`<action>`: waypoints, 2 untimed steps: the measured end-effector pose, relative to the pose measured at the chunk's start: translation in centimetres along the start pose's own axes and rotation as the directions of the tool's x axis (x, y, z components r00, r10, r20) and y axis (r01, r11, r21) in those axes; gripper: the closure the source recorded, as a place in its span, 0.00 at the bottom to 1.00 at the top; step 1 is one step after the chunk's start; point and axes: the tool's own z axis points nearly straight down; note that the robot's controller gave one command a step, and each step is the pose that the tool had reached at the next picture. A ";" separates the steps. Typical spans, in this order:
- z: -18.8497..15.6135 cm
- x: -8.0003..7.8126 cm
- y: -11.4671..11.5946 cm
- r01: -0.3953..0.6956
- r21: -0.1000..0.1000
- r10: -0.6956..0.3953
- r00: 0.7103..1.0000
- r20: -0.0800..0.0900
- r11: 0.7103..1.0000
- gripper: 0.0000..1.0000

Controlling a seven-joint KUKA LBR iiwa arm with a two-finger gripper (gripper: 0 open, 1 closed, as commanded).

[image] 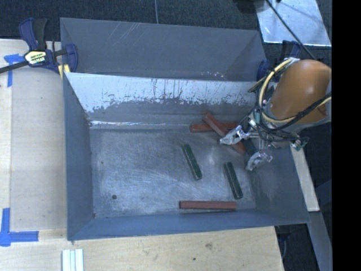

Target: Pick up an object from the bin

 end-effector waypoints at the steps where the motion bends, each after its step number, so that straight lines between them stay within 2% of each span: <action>1: 0.0 -0.7 1.6 0.533 -0.003 -0.533 0.846 -0.012 0.846 1.00; 2: 0.0 -1.2 2.1 0.534 -0.004 -0.534 0.846 -0.002 0.846 0.00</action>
Offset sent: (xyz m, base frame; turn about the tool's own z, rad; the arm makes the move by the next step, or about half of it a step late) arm 0.0000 0.0000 0.0000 0.0000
